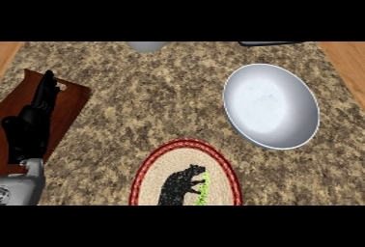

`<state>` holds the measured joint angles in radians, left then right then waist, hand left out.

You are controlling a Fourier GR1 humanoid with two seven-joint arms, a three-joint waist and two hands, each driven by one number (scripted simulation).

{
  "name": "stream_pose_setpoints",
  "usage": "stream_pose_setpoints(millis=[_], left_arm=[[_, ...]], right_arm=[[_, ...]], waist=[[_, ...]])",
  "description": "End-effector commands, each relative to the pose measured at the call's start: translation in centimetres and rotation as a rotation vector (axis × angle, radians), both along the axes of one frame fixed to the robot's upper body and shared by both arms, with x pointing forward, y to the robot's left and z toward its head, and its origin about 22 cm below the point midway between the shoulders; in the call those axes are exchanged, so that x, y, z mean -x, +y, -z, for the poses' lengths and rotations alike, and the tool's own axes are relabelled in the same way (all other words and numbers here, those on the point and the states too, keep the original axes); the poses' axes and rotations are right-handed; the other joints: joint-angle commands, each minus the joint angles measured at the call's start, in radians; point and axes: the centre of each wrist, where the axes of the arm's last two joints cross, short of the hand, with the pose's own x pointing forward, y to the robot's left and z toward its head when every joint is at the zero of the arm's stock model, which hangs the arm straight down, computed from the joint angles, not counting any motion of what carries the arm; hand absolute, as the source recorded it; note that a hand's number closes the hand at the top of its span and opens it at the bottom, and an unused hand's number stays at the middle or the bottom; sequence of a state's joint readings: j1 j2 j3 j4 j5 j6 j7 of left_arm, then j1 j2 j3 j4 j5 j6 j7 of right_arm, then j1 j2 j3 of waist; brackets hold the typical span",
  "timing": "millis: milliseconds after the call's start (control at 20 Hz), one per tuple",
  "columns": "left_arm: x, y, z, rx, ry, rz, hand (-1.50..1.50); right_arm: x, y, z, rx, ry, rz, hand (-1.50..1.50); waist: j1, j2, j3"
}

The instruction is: Pick the sweet potato from the placemat and place it in the bowl

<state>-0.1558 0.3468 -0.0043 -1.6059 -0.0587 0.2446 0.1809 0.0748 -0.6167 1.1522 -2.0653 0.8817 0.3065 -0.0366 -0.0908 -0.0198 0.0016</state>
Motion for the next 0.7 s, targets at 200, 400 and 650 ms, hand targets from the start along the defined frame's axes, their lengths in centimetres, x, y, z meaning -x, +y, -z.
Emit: stream_pose_setpoints(millis=[200,400,650], left_arm=[[0.6,0.4,0.3,-0.009,-0.008,0.015,0.0],[0.0,0.9,-1.1,-0.016,-0.012,0.012,0.0],[-0.1,-0.6,-1.3,-0.012,-0.032,0.034,0.0]], right_arm=[[3.2,-2.2,-5.6,-0.437,0.082,0.208,1.5],[2.6,-3.2,-6.4,-0.46,-0.012,0.331,1.5],[1.6,-4.1,-6.9,-0.498,-0.051,0.449,1.5]], waist=[[0.018,0.007,0.0],[0.012,0.002,0.0],[0.039,0.013,0.0]])
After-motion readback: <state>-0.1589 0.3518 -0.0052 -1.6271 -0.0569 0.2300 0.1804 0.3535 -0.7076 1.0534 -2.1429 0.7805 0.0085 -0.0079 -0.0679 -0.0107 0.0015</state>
